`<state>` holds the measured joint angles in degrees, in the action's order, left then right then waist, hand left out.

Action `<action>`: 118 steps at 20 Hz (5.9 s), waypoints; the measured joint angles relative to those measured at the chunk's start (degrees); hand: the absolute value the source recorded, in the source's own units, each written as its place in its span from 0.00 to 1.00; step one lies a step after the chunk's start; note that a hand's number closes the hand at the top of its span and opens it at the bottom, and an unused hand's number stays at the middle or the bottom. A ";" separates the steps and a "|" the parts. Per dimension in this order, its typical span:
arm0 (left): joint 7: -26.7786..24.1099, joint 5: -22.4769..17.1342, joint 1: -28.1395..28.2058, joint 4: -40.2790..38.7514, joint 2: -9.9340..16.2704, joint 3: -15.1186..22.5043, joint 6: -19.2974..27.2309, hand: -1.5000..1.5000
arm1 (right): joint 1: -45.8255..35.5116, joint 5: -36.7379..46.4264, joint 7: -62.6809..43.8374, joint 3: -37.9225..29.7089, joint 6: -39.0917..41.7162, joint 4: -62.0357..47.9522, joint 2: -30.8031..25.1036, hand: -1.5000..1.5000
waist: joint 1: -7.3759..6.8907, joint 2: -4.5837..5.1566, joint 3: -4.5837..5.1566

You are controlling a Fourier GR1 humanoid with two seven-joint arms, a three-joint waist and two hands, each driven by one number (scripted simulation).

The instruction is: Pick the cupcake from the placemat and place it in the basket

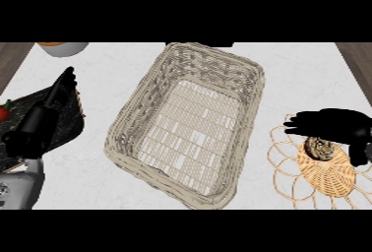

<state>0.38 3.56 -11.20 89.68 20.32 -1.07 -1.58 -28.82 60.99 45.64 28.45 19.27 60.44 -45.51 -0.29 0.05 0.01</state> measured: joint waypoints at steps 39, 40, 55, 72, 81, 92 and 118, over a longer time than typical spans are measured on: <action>-0.69 3.76 0.72 -1.75 -2.59 -5.98 -2.53 0.50 | 2.50 5.67 -13.73 -24.98 -14.38 -19.65 12.75 1.00 | 4.75 -1.56 0.32; -0.66 3.81 1.23 -1.61 -2.63 -6.13 -2.31 0.50 | 3.34 4.70 -17.66 -27.33 -15.21 -19.83 12.69 1.00 | 5.32 -1.71 0.29; -0.36 3.36 4.26 0.18 -2.34 -6.61 -2.96 0.50 | 1.07 -18.02 -41.74 -45.15 -21.89 11.66 27.85 1.00 | 5.56 -2.56 0.31; -0.70 3.65 -0.14 -1.63 -3.04 -5.16 -4.19 0.50 | -23.60 -22.56 -96.48 -30.66 3.48 48.67 41.13 1.00 | 1.22 -0.78 0.16; -0.69 4.36 -1.48 -1.31 -4.14 -4.28 -4.13 0.50 | -33.83 -23.72 -104.09 -25.77 0.64 37.12 44.85 1.00 | -0.11 -0.26 0.08; -1.09 4.68 -0.34 -0.75 -4.36 -4.54 -4.09 0.50 | -35.34 -23.17 -105.79 -20.75 3.50 26.11 43.73 1.00 | 0.20 -0.33 0.08; -1.42 5.85 0.61 -0.43 -5.64 -4.48 -3.80 0.50 | -32.31 -22.76 -105.40 -31.41 -9.51 32.06 44.57 0.00 | 0.58 -0.21 0.00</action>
<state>-1.04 9.41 -10.59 89.26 14.68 -5.56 -5.38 -61.13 38.23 -59.76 -2.96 9.75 92.50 -0.94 0.28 -0.16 0.01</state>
